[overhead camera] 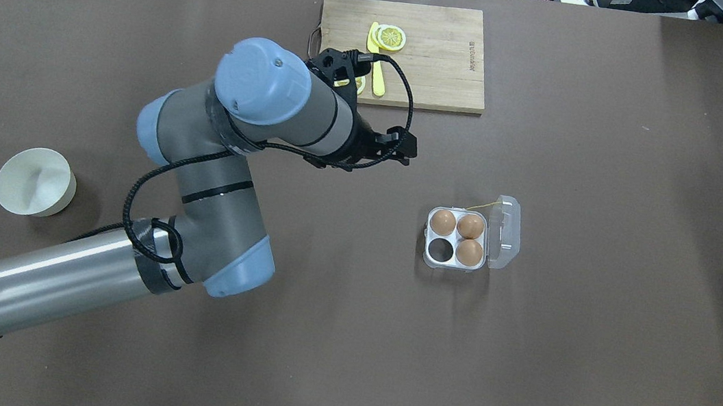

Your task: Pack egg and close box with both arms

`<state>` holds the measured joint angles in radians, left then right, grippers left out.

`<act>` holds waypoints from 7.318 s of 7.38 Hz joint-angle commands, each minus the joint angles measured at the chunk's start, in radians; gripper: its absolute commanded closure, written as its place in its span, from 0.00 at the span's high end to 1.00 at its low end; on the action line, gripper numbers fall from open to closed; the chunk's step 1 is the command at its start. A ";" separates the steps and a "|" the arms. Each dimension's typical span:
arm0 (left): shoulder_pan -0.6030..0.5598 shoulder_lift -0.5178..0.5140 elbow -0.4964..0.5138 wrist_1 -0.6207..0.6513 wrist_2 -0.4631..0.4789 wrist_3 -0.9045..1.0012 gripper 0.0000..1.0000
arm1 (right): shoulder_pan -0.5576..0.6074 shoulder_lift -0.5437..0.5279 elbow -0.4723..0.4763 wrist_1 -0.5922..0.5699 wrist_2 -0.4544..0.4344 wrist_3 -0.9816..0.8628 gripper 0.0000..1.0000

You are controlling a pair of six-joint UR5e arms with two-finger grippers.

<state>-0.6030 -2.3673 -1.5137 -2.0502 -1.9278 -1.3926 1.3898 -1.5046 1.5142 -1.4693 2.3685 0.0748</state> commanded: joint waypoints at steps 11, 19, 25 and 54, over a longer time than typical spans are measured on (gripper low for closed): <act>-0.657 0.558 -0.353 0.498 -0.345 1.106 0.97 | -0.124 0.130 0.009 0.138 0.386 0.209 0.64; -0.903 0.698 -0.243 0.496 -0.427 1.460 0.97 | -0.388 0.329 -0.005 0.138 0.394 0.388 0.11; -1.009 0.772 -0.247 0.498 -0.477 1.534 0.97 | -0.514 0.331 -0.003 0.139 0.400 0.450 0.09; -1.130 0.835 -0.095 0.484 -0.471 1.856 0.97 | 0.115 0.218 -0.282 0.130 0.137 0.005 1.00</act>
<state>-1.7341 -1.5289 -1.6101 -1.5675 -2.3992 0.4651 1.4871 -1.2661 1.2324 -1.3392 2.5105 0.0904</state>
